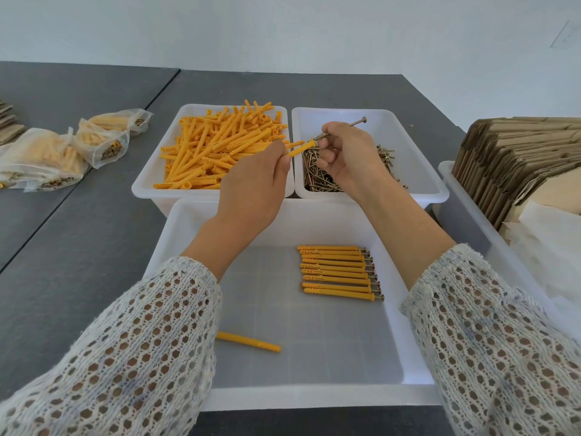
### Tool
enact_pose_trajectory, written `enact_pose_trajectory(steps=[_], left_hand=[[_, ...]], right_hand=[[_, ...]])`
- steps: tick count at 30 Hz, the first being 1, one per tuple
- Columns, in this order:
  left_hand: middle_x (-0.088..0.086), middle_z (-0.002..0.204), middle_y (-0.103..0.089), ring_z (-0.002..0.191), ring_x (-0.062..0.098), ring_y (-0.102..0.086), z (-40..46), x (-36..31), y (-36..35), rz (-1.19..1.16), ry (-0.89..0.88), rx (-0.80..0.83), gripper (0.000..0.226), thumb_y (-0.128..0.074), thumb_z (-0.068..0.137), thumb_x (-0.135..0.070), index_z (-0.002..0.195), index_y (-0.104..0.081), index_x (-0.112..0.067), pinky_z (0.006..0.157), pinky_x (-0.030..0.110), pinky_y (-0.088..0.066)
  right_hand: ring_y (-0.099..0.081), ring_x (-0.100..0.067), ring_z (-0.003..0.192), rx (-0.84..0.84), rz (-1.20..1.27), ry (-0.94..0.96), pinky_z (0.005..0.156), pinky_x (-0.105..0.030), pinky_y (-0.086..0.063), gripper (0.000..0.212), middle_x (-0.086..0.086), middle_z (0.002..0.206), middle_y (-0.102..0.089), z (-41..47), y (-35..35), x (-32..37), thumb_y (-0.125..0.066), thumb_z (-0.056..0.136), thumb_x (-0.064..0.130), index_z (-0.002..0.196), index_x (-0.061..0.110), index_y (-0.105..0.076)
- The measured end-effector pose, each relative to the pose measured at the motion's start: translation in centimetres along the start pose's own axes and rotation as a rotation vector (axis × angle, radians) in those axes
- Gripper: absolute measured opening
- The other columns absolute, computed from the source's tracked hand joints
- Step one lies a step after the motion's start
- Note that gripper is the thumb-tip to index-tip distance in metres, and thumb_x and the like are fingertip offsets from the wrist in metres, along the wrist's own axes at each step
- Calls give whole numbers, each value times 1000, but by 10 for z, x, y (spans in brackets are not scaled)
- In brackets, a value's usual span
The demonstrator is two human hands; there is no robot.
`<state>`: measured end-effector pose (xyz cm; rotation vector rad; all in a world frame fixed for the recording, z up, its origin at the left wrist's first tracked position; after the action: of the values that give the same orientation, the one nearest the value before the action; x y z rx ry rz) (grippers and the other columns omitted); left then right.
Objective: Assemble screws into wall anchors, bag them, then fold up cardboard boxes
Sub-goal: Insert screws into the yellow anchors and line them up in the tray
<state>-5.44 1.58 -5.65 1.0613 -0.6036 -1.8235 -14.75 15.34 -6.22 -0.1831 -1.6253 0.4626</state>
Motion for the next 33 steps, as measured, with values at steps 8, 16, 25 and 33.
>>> enact_pose_trajectory(steps=[8, 16, 25, 33], left_hand=[[4, 74, -56, 66, 28, -52, 0, 0, 0, -9, 4, -12, 23, -33, 108, -29, 90, -43, -18, 58, 47, -46], [4, 72, -55, 64, 28, -51, 0, 0, 1, -25, 14, -19, 24, -33, 108, -29, 89, -42, -17, 56, 44, -43], [6, 72, -56, 65, 29, -51, 0, 1, 2, -27, 11, -13, 26, -33, 108, -28, 91, -46, -13, 57, 43, -43], [6, 79, -61, 72, 29, -56, 2, 0, 0, -49, 47, -17, 24, -35, 108, -27, 98, -51, -11, 62, 48, -49]], right_hand=[[-41, -15, 45, 107, -142, 45, 47, -27, -40, 14, -8, 60, -55, -5, -9, -1, -47, 99, 3, 86, 6, -51], [-41, -15, 43, 63, -119, 119, 46, -26, -40, 21, -9, 59, -55, -5, -11, 0, -44, 101, 5, 83, 3, -54], [-40, -15, 45, 50, -70, 126, 46, -26, -38, 25, -9, 60, -52, -6, -8, 3, -42, 103, 7, 82, 3, -53], [-39, -17, 47, 223, -384, 124, 49, -27, -37, 21, -8, 69, -50, -17, -28, -4, -45, 102, 14, 86, 10, -57]])
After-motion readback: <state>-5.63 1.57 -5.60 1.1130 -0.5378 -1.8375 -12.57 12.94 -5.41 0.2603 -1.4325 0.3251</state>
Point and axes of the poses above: each hand's wrist, its own z-axis towards the middle knuckle, its own y-axis out of the back of the hand, x = y × z, the point moved 5 cm from there along z, towards the middle knuckle
